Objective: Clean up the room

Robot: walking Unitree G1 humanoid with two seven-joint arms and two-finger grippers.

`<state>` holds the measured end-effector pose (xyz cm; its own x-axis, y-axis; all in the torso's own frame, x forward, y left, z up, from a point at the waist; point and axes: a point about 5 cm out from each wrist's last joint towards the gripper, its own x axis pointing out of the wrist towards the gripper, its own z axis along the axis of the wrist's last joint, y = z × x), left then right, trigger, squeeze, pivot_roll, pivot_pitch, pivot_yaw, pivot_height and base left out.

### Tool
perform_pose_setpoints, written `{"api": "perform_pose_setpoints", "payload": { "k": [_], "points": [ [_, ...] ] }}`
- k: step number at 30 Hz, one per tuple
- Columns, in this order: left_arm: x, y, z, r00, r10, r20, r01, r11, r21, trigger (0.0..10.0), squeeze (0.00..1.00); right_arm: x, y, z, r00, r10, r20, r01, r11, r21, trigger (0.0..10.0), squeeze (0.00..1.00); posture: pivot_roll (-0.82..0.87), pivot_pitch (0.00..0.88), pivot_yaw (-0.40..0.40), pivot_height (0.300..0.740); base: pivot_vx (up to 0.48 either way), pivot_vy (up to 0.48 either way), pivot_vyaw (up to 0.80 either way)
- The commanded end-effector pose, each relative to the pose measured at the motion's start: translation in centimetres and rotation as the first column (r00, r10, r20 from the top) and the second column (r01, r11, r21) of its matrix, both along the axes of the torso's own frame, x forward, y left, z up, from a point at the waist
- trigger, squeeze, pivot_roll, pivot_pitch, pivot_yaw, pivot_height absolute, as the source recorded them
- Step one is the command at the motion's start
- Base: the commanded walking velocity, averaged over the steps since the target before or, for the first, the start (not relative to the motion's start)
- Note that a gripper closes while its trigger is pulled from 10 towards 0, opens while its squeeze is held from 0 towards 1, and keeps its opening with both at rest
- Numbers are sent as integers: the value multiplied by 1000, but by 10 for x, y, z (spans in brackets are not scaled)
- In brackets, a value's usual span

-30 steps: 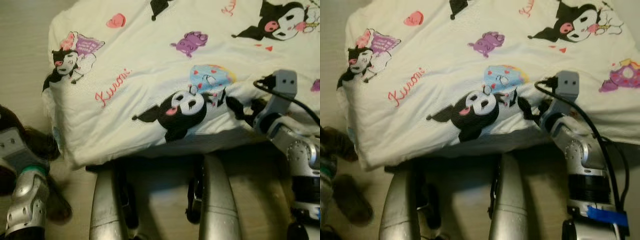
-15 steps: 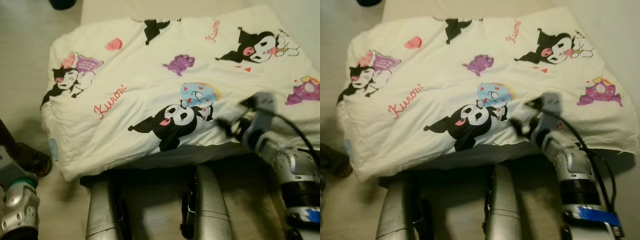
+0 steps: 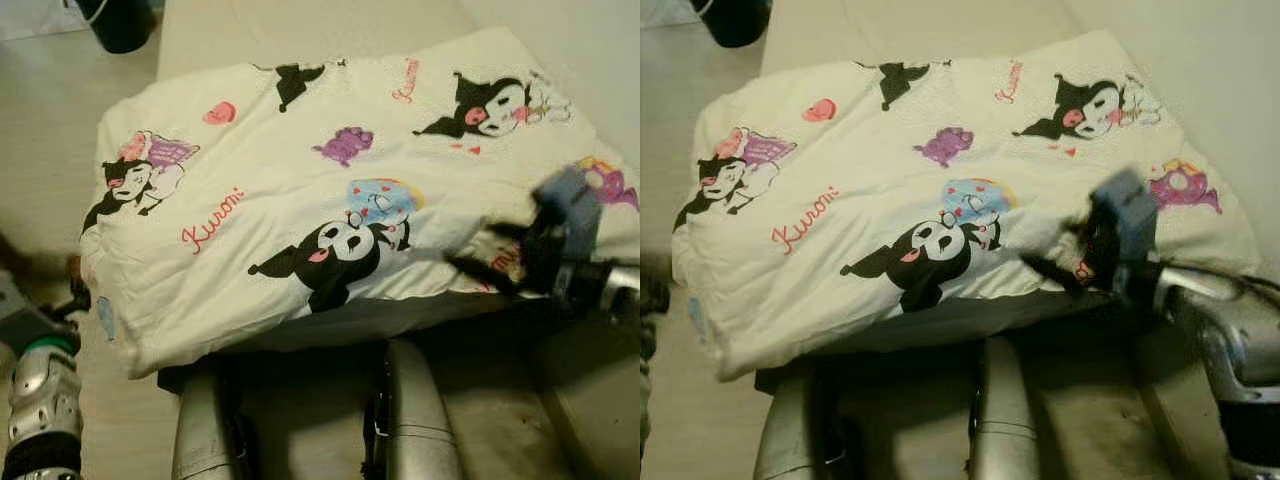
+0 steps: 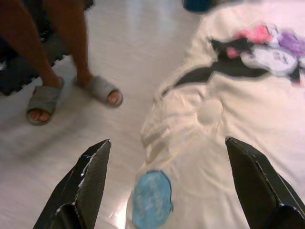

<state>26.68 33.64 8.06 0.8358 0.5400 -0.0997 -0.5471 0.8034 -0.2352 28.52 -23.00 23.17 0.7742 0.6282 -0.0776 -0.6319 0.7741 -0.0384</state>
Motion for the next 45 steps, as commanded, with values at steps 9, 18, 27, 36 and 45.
{"api": "perform_pose_setpoints", "payload": {
  "k": [9,18,27,36,45],
  "points": [
    [39,-105,-2,912,-411,-2,407,902,144,10000,0,40,48,-118,907,-186,-377,361,805,470,10000,0,-162,30,80,606,0,0,0],
    [27,-132,-36,873,-473,-118,485,867,115,10000,0,35,73,-146,883,-154,-444,384,782,492,10000,0,-158,12,84,631,0,0,0],
    [20,-138,-50,857,-488,-168,505,860,76,10000,0,25,86,-182,849,-131,-512,387,814,433,10000,0,-159,0,69,656,0,0,0],
    [18,-134,-56,847,-485,-218,513,852,101,10000,0,21,82,-195,830,-163,-533,412,824,389,10000,0,-163,0,70,671,0,0,0],
    [-38,-114,-116,783,-413,-466,464,886,-7,10000,0,-26,63,-259,677,-324,-661,491,868,77,10000,0,-159,0,72,701,0,0,0]
  ]
}}
